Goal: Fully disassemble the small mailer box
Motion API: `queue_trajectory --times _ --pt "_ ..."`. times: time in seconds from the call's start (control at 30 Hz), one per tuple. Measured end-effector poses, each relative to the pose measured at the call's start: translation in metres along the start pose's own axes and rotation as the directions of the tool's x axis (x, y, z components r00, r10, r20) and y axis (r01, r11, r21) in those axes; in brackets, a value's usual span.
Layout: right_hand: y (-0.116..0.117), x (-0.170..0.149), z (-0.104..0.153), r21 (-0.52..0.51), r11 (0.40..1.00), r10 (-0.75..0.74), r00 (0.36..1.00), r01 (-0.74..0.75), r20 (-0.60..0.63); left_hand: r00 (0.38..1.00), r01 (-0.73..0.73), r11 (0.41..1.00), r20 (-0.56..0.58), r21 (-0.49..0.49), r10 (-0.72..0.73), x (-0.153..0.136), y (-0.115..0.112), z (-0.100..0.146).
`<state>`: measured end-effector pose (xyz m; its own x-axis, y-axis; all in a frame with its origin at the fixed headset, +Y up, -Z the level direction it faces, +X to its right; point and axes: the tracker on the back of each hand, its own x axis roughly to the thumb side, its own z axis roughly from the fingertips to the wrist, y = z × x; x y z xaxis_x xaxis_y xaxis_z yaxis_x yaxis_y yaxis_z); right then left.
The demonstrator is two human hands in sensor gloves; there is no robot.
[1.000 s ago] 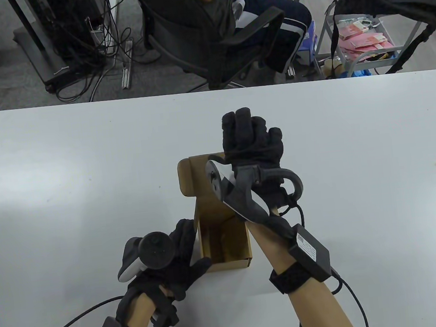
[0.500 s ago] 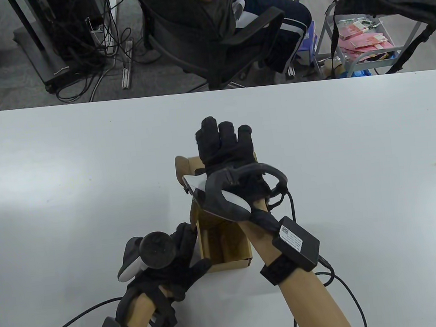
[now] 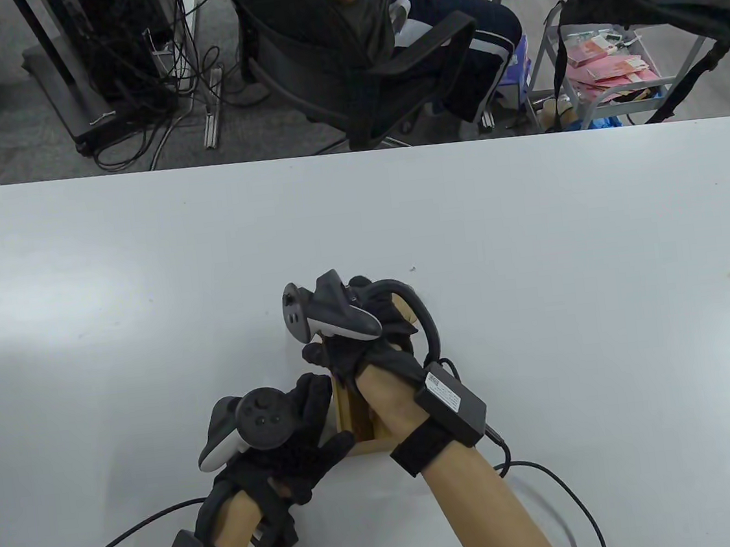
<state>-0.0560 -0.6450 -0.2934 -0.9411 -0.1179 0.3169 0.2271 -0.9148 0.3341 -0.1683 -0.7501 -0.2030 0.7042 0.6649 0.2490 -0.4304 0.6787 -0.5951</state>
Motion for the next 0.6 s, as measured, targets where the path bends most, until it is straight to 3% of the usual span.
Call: queue_trajectory --times 0.17,0.37,0.5,0.6 --pt "0.012 0.018 0.006 0.065 0.998 -0.002 1.0 0.0 0.021 1.0 0.004 1.0 -0.008 -0.006 -0.004 0.0 -0.001 0.0" --pt "0.008 -0.032 0.013 0.001 0.998 -0.058 0.987 0.059 -0.148 1.0 0.0 1.0 -0.011 -0.011 0.0 0.0 -0.001 0.001" --pt "0.038 -0.073 0.017 0.119 0.985 -0.094 0.971 0.122 -0.218 1.0 0.004 1.0 -0.014 -0.016 -0.005 0.0 -0.001 0.0" --pt "0.069 -0.089 0.022 0.15 0.926 -0.323 0.933 0.347 -0.16 1.0 0.007 1.0 -0.017 -0.015 -0.007 0.001 -0.001 0.0"
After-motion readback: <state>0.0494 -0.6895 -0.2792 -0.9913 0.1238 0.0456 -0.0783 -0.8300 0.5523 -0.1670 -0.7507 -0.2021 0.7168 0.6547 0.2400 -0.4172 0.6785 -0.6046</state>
